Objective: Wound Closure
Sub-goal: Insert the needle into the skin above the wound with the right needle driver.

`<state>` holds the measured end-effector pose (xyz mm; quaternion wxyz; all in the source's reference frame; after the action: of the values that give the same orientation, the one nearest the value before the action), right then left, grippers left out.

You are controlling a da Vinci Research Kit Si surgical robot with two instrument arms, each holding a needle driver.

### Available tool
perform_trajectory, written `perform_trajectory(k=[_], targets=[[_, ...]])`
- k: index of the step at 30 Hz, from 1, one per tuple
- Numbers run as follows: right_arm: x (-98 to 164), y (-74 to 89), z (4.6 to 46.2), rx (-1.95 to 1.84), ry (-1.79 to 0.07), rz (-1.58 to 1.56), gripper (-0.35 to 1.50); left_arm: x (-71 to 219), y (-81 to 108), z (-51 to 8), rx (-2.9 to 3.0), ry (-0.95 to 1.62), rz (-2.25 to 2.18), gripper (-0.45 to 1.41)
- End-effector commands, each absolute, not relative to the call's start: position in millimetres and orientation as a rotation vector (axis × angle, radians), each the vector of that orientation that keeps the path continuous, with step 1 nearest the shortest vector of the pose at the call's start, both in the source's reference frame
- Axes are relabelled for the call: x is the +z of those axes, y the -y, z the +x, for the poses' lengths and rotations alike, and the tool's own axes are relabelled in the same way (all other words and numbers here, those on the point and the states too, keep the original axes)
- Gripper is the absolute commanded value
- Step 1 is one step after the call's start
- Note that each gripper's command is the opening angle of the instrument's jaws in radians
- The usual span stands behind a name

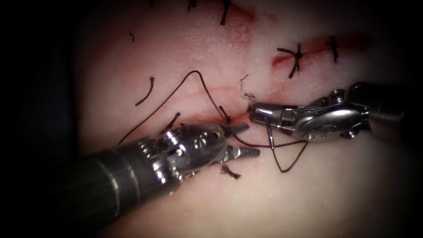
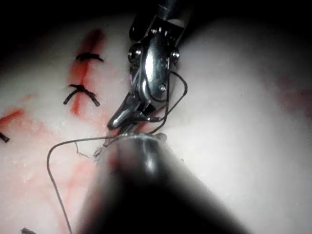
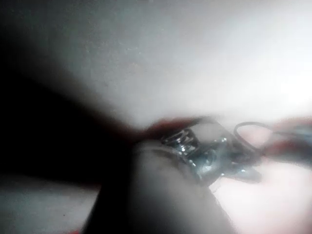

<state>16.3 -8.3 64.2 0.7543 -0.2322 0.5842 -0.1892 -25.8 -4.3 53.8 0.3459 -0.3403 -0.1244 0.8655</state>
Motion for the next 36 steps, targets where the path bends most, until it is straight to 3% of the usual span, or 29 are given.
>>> perform_trajectory(k=[1,14,23,36], targets=[[63.8,6.3,16.5,-0.378,-1.293,-0.496,-0.35,54.3,3.9,-26.4,2.249,0.319,-0.881,0.43],[60.9,1.4,19.0,-0.207,-1.38,-0.343,-0.35,55.7,4.6,-28.2,2.264,0.331,-0.845,0.36],[59.9,-0.9,20.6,-0.076,-1.375,-0.116,-0.35,57.7,5.6,-28.9,2.292,0.365,-0.832,0.49],[60.3,-3.7,20.3,0.125,-1.371,0.056,-0.35,60.3,6.0,-27.0,2.33,0.367,-0.789,0.49]])
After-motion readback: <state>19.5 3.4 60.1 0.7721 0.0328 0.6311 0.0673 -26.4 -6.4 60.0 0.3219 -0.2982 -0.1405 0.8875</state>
